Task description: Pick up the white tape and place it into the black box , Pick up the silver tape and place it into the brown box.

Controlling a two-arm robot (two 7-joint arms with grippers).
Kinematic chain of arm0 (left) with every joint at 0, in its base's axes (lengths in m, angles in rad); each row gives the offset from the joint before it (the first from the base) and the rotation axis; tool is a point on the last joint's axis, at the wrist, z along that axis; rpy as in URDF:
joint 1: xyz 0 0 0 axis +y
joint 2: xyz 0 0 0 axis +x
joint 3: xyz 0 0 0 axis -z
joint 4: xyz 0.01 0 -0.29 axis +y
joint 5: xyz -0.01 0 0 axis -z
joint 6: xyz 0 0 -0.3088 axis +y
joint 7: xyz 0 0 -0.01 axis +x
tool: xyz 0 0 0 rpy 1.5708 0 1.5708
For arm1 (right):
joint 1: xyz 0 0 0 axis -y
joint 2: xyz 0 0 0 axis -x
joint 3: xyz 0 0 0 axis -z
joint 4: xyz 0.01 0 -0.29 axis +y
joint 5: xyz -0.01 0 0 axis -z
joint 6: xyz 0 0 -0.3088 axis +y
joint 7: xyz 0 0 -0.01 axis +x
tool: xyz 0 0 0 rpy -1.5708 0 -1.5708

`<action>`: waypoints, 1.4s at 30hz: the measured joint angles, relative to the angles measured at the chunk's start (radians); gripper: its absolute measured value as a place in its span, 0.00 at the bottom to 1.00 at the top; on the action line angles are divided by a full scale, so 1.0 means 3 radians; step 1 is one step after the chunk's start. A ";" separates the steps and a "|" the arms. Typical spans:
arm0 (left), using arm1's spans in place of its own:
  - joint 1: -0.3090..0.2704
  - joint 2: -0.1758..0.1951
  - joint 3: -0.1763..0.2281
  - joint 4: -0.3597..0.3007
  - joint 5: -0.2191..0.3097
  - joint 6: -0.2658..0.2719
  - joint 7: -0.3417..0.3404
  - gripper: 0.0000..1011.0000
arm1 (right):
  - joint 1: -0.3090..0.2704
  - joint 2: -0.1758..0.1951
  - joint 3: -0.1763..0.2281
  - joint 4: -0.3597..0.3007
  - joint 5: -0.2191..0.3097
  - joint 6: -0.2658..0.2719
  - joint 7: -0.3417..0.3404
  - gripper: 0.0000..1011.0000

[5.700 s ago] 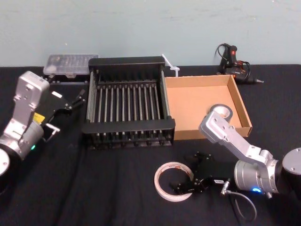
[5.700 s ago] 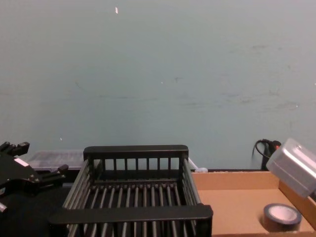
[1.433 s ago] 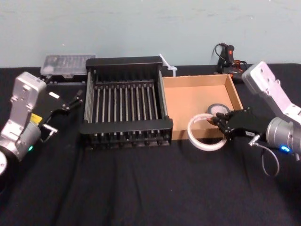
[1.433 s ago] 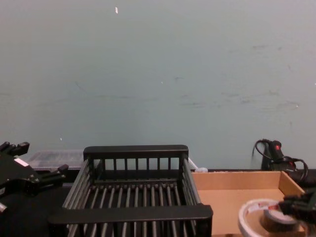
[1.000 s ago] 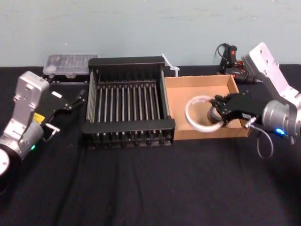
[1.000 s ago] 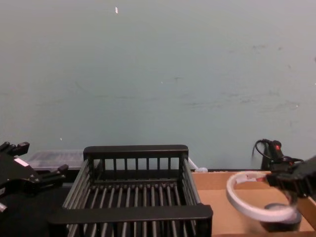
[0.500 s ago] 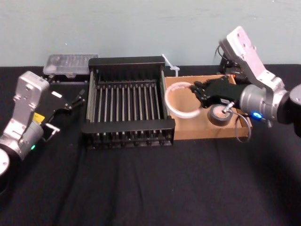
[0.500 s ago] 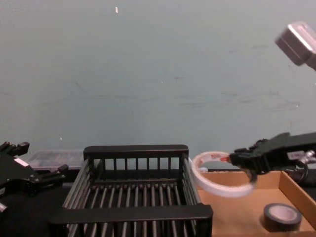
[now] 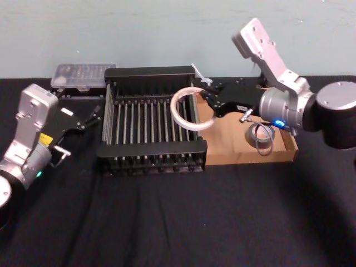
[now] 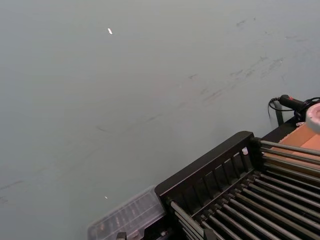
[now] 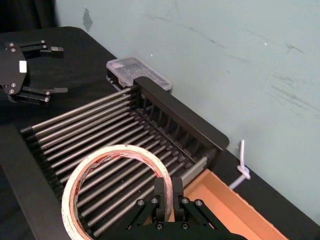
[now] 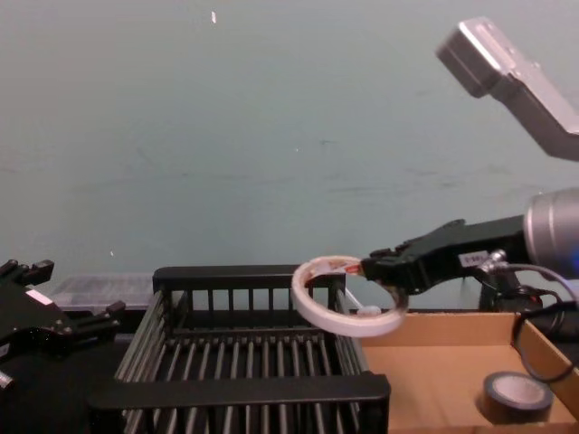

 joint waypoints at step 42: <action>0.0000 0.0000 0.0000 0.0000 0.0000 0.0000 0.0000 0.99 | 0.0216 -0.0211 -0.0151 0.0298 -0.0055 -0.0092 0.0063 0.44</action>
